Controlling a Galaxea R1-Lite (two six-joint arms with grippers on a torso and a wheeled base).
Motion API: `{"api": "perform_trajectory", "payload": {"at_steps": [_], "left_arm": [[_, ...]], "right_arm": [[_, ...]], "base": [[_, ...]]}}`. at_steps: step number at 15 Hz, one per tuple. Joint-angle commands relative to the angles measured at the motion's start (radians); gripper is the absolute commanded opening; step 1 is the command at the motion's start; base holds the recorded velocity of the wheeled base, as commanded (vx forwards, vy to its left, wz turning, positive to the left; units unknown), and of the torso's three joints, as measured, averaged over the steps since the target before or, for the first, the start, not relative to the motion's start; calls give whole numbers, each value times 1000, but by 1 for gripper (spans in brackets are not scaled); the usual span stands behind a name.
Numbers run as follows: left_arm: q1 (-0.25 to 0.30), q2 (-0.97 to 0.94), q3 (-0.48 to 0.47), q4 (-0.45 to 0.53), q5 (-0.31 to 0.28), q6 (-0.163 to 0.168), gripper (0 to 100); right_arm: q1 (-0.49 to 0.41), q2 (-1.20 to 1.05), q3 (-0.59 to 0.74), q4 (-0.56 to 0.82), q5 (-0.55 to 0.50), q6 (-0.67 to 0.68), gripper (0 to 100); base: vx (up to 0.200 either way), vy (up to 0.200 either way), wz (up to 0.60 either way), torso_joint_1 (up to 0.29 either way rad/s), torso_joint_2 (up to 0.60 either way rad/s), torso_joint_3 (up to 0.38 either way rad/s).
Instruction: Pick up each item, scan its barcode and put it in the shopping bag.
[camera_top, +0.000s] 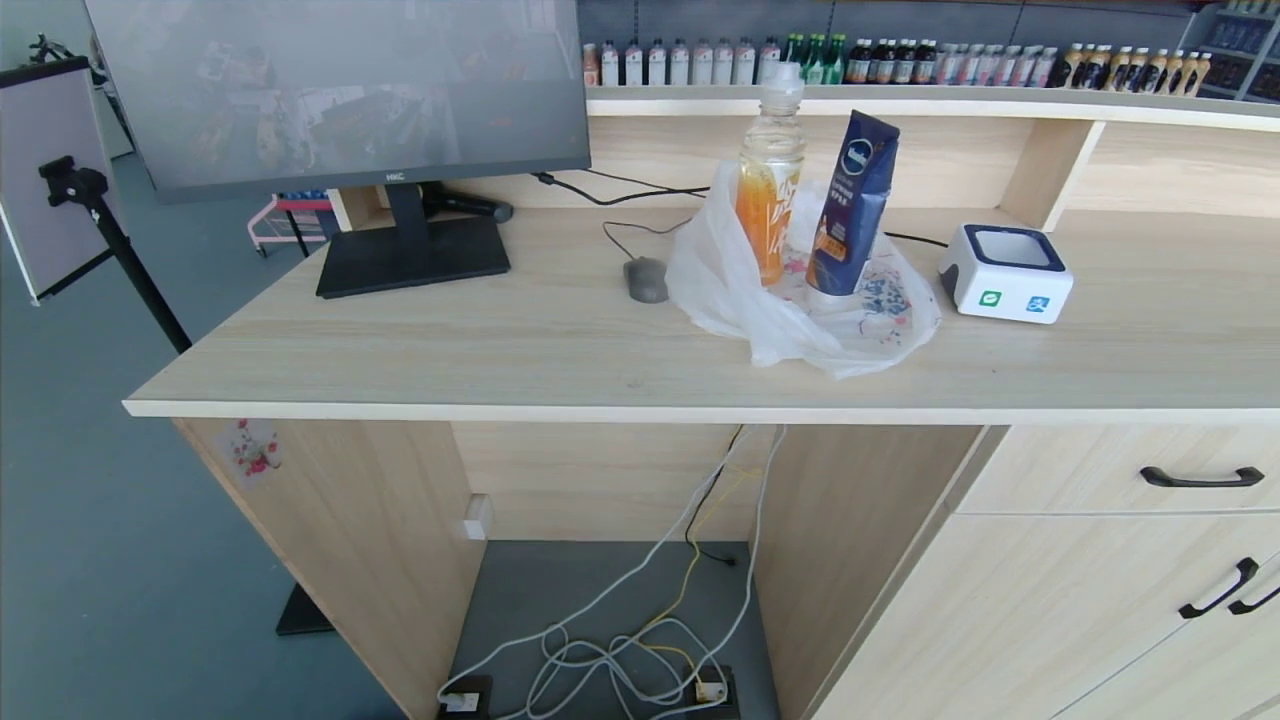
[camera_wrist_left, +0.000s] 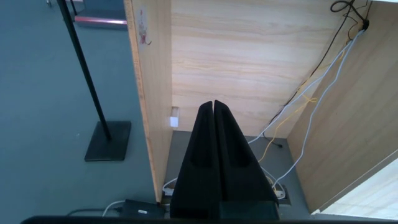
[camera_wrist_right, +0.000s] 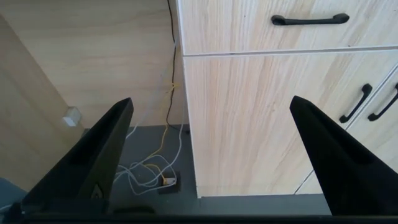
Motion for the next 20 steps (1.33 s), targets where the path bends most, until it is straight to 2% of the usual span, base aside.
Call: {"api": "perform_trajectory", "payload": {"at_steps": [1, 2, 20], "left_arm": [[0, 0, 0, 0, 0, -1, 0], [0, 0, 0, 0, 0, -4, 0], [0, 0, 0, 0, 0, -11, 0]], "right_arm": [[0, 2, 0, 0, 0, -1, 100], [0, 2, 0, 0, 0, -1, 100], [0, 2, 0, 0, 0, 4, 100]], "base": [[0, 0, 0, 0, 0, 0], [0, 0, 0, 0, 0, 0], [0, -200, 0, 2, 3, 2]]}}
